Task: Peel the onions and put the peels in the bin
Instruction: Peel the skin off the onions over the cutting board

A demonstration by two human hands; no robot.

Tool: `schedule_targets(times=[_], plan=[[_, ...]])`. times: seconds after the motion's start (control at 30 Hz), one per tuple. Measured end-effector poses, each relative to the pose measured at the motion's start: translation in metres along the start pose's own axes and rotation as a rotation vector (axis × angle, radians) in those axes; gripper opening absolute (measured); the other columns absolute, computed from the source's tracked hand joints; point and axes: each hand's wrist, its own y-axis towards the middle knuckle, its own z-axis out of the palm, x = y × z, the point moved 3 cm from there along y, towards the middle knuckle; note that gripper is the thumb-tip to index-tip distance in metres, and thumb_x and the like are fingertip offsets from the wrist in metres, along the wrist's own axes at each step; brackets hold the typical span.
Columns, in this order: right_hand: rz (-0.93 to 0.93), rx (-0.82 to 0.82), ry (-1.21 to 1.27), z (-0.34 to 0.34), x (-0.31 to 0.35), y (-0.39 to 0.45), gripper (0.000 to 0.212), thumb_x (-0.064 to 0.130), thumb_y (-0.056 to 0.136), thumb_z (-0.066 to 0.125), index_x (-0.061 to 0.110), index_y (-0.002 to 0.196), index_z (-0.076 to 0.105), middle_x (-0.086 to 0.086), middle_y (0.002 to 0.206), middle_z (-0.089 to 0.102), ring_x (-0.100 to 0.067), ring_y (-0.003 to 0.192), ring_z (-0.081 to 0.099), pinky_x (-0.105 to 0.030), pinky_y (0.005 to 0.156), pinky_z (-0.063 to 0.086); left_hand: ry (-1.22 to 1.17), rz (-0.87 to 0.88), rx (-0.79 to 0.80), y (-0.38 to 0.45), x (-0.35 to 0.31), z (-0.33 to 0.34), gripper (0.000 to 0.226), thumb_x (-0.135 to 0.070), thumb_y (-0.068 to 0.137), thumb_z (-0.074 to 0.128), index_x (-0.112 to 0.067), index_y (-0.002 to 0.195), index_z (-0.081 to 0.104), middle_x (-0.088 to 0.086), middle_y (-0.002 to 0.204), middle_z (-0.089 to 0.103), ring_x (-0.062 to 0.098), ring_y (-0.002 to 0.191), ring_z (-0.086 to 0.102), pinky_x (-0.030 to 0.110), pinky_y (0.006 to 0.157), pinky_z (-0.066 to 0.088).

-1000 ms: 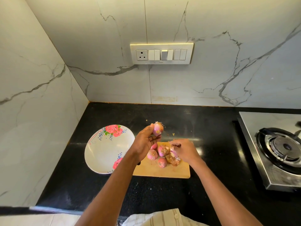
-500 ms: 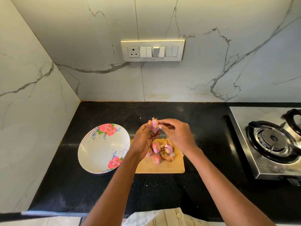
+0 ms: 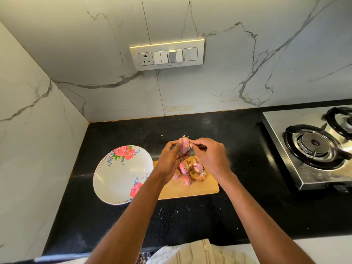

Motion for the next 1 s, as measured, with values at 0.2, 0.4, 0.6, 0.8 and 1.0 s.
schedule_targets(times=[0.2, 0.4, 0.6, 0.8, 1.0], plan=[[0.035, 0.003, 0.051, 0.015, 0.012, 0.001, 0.015, 0.026, 0.090, 0.075, 0.015, 0.101, 0.078, 0.008, 0.089, 0.073, 0.001, 0.081, 0.066, -0.006, 0.070, 0.049, 0.049, -0.008, -0.016, -0.004, -0.003, -0.017, 0.038, -0.041, 0.101, 0.055, -0.012, 0.125, 0.060, 0.010, 0.123, 0.069, 0.023, 0.108, 0.072, 0.035, 0.097, 0.057], [0.068, 0.072, 0.087, 0.042, 0.019, -0.004, 0.010, 0.029, 0.092, 0.073, 0.022, 0.099, 0.076, 0.015, 0.088, 0.072, 0.003, 0.083, 0.066, -0.007, 0.071, 0.051, -0.008, -0.035, -0.069, -0.013, 0.013, -0.045, 0.042, -0.045, 0.102, 0.052, -0.014, 0.128, 0.061, 0.010, 0.124, 0.070, 0.024, 0.113, 0.070, 0.041, 0.102, 0.055], [0.084, 0.144, 0.111, 0.052, 0.025, 0.010, 0.007, 0.028, 0.093, 0.072, 0.025, 0.100, 0.074, 0.017, 0.089, 0.071, 0.002, 0.084, 0.067, -0.007, 0.071, 0.051, -0.036, -0.020, -0.130, -0.017, 0.008, -0.056, 0.040, -0.043, 0.105, 0.049, -0.015, 0.130, 0.063, 0.007, 0.124, 0.070, 0.025, 0.114, 0.069, 0.033, 0.097, 0.057], [0.130, 0.181, 0.158, 0.059, 0.022, 0.019, 0.006, 0.025, 0.093, 0.071, 0.025, 0.098, 0.074, 0.017, 0.090, 0.071, 0.003, 0.087, 0.066, -0.008, 0.073, 0.051, -0.095, 0.009, -0.176, -0.021, 0.007, -0.057, 0.038, -0.038, 0.108, 0.043, -0.014, 0.132, 0.059, 0.009, 0.125, 0.069, 0.024, 0.112, 0.068, 0.025, 0.085, 0.058], [0.139, 0.275, 0.237, 0.054, 0.012, 0.023, 0.006, 0.026, 0.096, 0.069, 0.030, 0.099, 0.071, 0.019, 0.091, 0.072, -0.001, 0.085, 0.071, -0.018, 0.075, 0.059, -0.109, 0.011, -0.215, -0.022, 0.014, -0.047, 0.039, -0.038, 0.108, 0.043, -0.015, 0.134, 0.059, 0.011, 0.127, 0.067, 0.025, 0.113, 0.068, 0.035, 0.098, 0.057]])
